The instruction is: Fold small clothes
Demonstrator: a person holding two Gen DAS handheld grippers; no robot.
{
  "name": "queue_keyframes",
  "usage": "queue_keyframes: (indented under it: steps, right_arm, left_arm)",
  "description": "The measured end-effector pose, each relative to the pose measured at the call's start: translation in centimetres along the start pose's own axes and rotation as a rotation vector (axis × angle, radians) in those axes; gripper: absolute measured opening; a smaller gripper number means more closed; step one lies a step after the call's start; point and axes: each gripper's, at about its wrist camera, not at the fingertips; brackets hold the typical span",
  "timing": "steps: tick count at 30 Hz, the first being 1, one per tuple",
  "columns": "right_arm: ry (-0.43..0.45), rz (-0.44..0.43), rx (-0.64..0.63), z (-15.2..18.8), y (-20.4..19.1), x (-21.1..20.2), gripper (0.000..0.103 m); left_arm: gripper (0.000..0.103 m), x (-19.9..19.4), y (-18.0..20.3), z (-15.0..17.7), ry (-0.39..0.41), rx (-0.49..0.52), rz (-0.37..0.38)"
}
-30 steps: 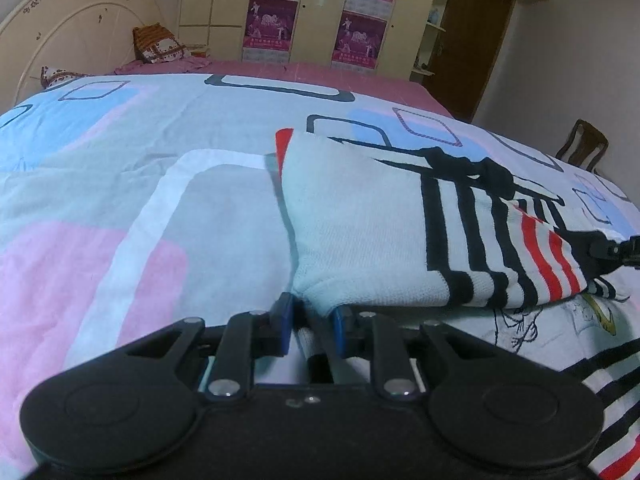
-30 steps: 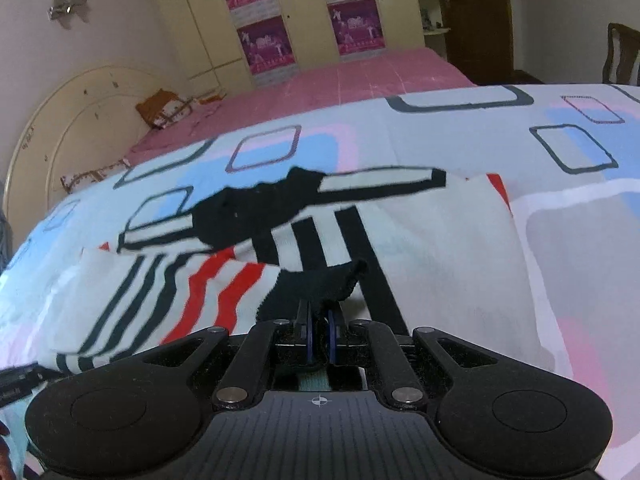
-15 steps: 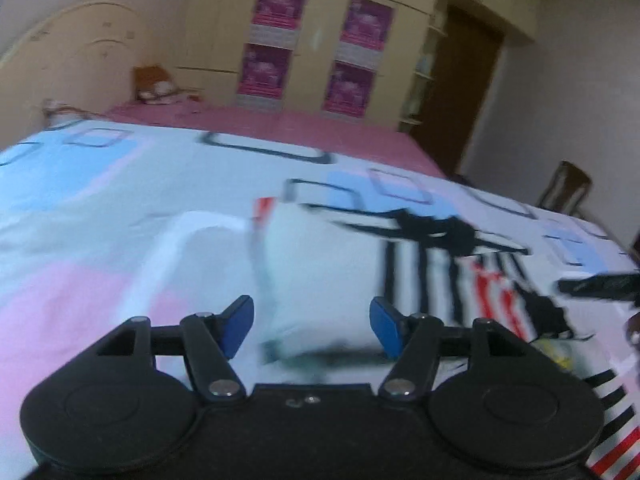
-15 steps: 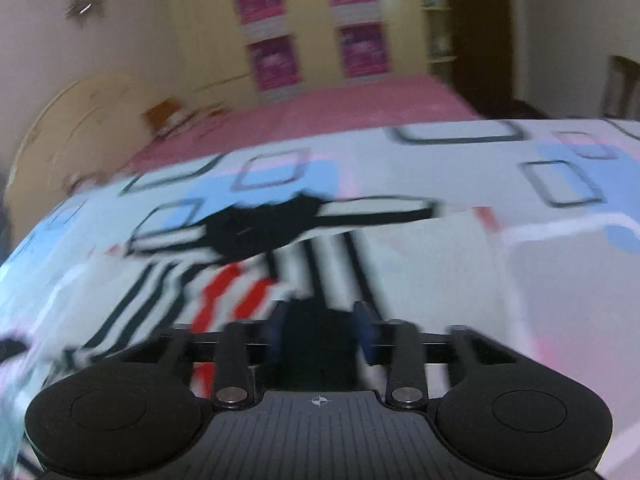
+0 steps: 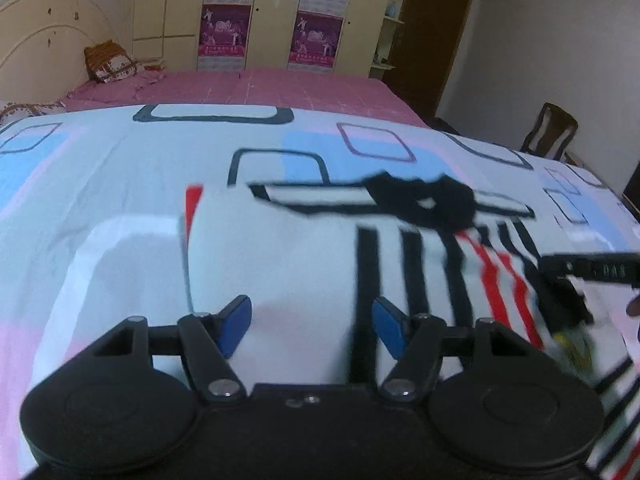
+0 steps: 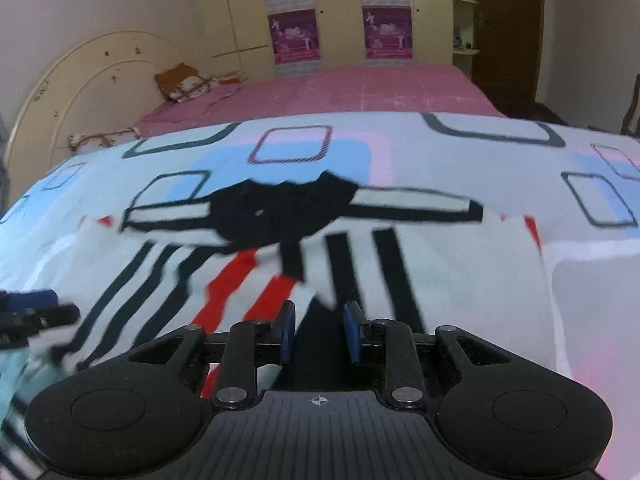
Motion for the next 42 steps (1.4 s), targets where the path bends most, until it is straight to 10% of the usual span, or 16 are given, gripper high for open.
queue_keyframes:
  steps: [10, 20, 30, 42]
  right_arm:
    - [-0.055, 0.111, 0.012, -2.2, 3.4, 4.4, 0.027]
    - [-0.030, -0.080, -0.095, -2.7, -5.7, 3.4, 0.027]
    - [-0.065, 0.138, -0.085, -0.8, -3.6, 4.0, 0.026]
    - [-0.043, 0.035, -0.088, 0.9, -4.2, 1.0, 0.027]
  left_arm:
    - [0.068, 4.9, -4.2, -5.3, -0.061, -0.008, -0.018]
    - [0.067, 2.7, 3.9, -2.9, 0.062, 0.063, 0.010]
    - [0.064, 3.4, 0.8, -0.2, 0.000, 0.123, -0.124]
    - [0.069, 1.4, 6.0, 1.6, 0.036, 0.194, -0.053]
Point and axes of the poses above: each gripper's, at about its wrist camera, not at the fingertips, and x roughly the way its jaws point, y to its right, z to its underside, and after that the axes turned 14 degrees about -y, right-handed
